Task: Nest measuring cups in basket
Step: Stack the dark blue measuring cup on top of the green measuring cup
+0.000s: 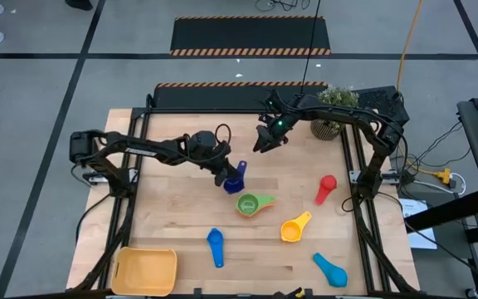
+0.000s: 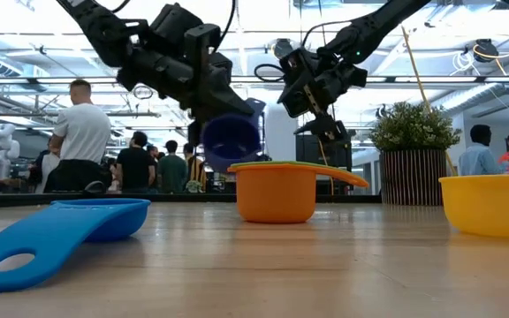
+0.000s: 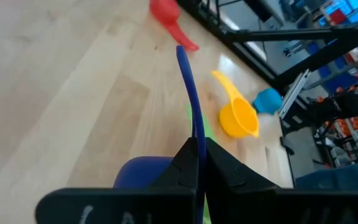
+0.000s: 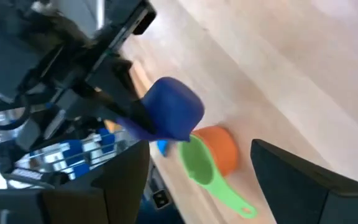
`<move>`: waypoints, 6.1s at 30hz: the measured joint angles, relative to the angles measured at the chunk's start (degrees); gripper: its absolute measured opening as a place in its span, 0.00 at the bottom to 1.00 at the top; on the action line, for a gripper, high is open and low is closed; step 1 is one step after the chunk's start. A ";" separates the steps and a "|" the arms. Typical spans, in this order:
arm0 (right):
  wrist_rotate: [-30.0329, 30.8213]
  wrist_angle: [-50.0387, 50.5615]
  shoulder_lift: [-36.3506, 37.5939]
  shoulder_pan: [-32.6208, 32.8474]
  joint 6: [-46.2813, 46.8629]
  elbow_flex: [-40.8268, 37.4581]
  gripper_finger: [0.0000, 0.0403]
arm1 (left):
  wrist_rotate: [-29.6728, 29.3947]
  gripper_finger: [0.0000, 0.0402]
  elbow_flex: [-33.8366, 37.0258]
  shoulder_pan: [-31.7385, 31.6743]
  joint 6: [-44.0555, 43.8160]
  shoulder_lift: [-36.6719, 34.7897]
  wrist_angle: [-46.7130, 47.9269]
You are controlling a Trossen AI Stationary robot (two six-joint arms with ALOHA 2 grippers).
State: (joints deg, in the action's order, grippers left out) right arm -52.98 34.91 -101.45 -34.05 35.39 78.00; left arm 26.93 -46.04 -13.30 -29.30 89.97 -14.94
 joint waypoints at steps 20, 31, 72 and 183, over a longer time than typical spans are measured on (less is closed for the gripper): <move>-7.29 -5.45 0.00 9.14 1.93 0.00 0.70 | 1.80 0.01 0.00 7.02 -2.19 -2.81 0.19; -7.24 -21.15 0.00 17.57 2.44 0.00 0.65 | 4.31 0.01 0.00 8.46 -2.17 -2.81 0.11; -4.41 -18.73 -0.04 21.06 -13.63 0.00 0.17 | 9.04 0.01 0.00 8.59 -2.12 -2.79 -0.22; 39.73 -64.06 39.10 35.26 46.45 -53.16 0.00 | -51.50 0.26 -0.02 38.48 -26.66 -18.07 19.35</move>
State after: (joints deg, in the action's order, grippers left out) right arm -13.25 -29.15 -62.35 1.21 81.84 24.83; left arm -24.57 -46.06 25.18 -55.96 71.90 4.42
